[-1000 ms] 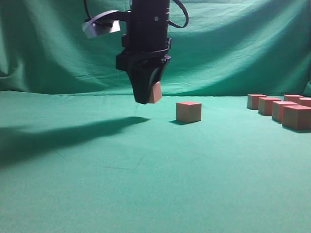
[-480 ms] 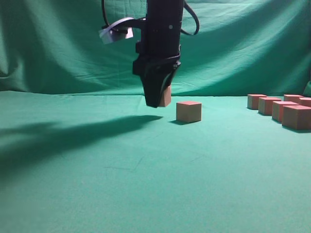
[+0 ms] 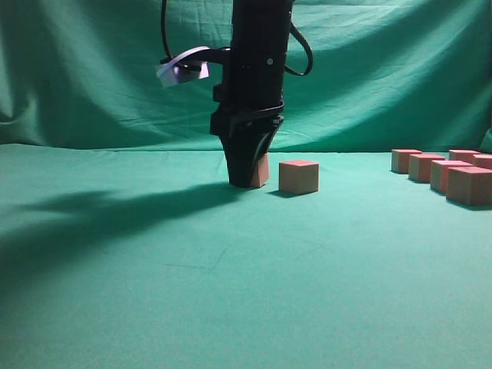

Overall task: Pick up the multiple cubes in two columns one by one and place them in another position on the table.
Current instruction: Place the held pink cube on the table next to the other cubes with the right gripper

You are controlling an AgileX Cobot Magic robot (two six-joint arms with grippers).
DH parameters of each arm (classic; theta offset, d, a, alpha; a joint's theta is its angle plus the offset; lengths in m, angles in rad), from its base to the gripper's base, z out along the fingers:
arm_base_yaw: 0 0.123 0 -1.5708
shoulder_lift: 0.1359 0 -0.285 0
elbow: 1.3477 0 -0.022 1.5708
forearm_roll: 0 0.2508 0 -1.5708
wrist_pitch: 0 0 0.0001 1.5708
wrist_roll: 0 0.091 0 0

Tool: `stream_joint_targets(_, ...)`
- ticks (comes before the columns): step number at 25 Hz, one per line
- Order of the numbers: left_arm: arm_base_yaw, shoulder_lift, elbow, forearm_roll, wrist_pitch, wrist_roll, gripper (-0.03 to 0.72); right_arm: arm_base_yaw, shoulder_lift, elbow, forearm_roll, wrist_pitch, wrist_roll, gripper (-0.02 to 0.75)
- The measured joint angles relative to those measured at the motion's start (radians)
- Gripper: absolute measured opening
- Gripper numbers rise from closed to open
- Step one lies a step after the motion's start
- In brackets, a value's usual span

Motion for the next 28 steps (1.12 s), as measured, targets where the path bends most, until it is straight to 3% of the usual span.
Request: stream_joint_targets(28, 0.0, 0.0, 0.0, 0.0, 0.0, 0.0, 0.0, -0.008, 0.0, -0.002, 0.008, 0.031, -0.066, 0.271)
